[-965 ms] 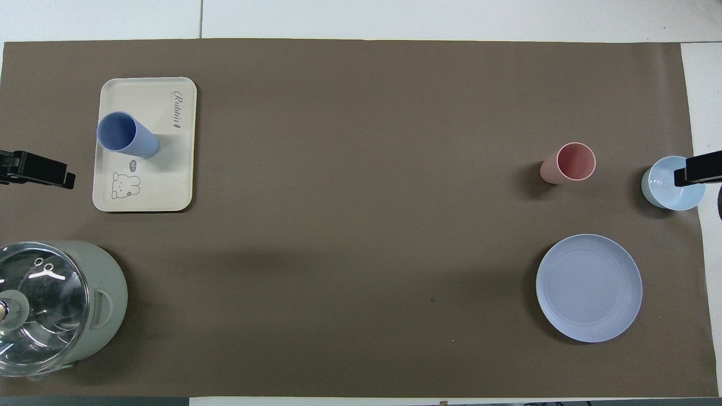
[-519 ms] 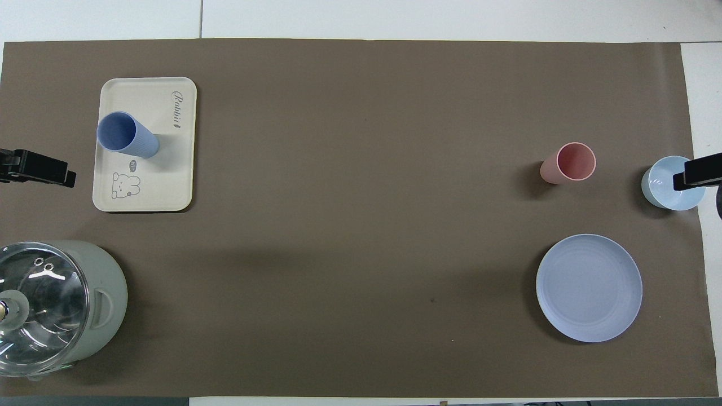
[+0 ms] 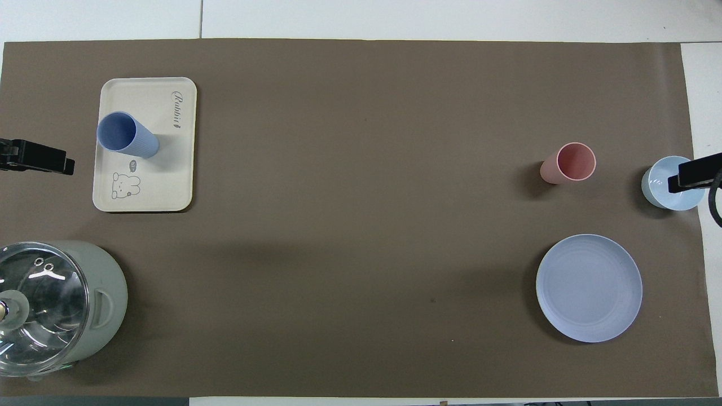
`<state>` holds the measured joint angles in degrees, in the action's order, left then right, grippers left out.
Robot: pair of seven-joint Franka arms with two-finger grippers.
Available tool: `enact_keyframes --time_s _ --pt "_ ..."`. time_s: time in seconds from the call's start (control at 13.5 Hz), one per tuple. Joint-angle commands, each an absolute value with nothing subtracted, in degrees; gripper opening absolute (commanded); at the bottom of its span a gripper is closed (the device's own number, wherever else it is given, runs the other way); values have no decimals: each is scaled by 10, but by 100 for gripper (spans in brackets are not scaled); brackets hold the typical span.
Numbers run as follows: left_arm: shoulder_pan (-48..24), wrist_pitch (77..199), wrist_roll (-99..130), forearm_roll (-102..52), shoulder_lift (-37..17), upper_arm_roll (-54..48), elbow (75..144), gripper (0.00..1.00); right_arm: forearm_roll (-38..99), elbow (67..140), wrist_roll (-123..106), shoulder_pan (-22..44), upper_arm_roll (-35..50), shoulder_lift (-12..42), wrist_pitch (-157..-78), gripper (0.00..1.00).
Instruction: Place cup on tray
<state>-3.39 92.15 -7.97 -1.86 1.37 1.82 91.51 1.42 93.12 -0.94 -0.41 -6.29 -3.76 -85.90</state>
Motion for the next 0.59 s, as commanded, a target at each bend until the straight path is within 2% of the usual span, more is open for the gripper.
enact_keyframes --time_s 0.0,0.3,0.52 --pt "-40 934 -75 -17 26 20 933 100 6 936 -4 -9 -60 -40 -859 100" --pt "-33 991 -1 -22 23 20 958 100 6 936 -4 -9 -60 -40 -859 100" --pt "-12 1049 33 -43 -9 21 962 100 6 935 -4 -9 -59 -40 -859 100"
